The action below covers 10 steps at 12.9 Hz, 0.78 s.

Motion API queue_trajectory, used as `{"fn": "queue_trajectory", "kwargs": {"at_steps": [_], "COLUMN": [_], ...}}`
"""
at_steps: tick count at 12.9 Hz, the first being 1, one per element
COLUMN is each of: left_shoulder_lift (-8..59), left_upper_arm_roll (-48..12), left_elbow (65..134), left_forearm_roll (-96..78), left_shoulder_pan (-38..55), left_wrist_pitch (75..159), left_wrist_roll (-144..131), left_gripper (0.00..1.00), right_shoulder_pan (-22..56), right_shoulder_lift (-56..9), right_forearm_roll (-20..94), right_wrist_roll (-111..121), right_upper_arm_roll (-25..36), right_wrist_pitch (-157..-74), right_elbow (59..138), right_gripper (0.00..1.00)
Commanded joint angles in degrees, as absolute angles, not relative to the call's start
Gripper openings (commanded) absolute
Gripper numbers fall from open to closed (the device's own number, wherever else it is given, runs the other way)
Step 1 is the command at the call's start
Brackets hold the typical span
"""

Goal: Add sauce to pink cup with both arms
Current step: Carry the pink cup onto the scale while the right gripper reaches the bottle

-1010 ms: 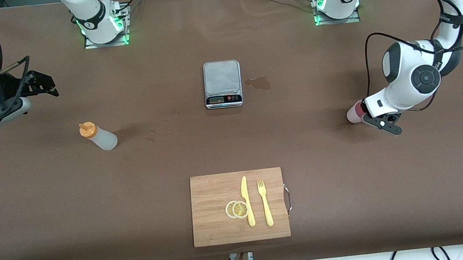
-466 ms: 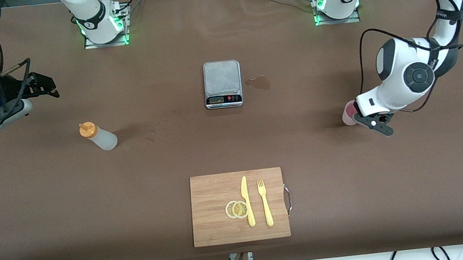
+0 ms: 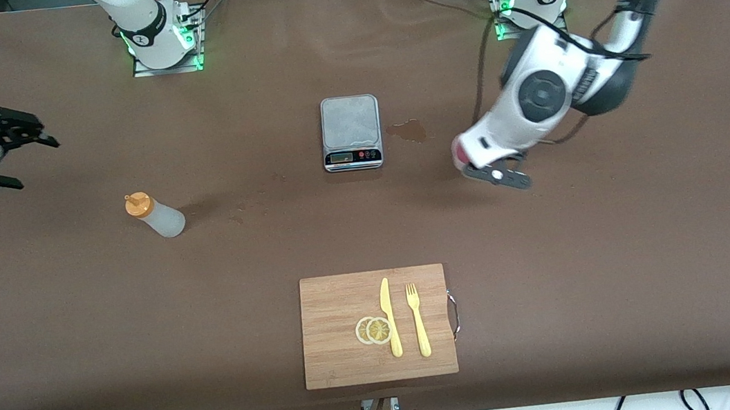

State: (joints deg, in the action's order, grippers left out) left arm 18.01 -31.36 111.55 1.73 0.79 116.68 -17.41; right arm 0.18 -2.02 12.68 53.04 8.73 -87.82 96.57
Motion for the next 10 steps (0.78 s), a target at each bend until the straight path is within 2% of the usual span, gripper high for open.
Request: {"fn": "queue_trajectory", "kwargs": {"at_steps": [1, 5, 9, 10], "left_shoulder_lift": [19.68, 26.70, 28.39, 28.48], "left_upper_arm_roll": [-35.24, -34.89, -34.72, -34.72], "left_elbow": [111.36, 111.27, 111.45, 111.27], "left_forearm_roll": [0.44, 1.32, 1.32, 1.32], "left_shoulder_pan": [5.50, 17.47, 18.37, 18.37], "left_wrist_pitch": [119.60, 129.96, 132.19, 132.19], "left_wrist_roll": [-32.20, -51.83, -52.82, -53.78], "left_gripper": [0.00, 0.00, 0.00, 0.82], "right_shoulder_pan": [-1.58, -3.25, -3.78, -4.30], "right_shoulder_lift": [-3.07, -5.18, -11.93, -13.78], "right_forearm_roll": [15.99, 21.61, 29.95, 32.32], "right_wrist_roll": [66.65, 82.58, 97.61, 100.78], "right_upper_arm_roll": [10.01, 14.05, 18.19, 18.45], "right_wrist_pitch": [-87.19, -86.75, -86.66, -86.49], "right_elbow": [97.29, 100.19, 101.42, 101.86], "right_gripper": [1.00, 1.00, 1.00, 1.00]}}
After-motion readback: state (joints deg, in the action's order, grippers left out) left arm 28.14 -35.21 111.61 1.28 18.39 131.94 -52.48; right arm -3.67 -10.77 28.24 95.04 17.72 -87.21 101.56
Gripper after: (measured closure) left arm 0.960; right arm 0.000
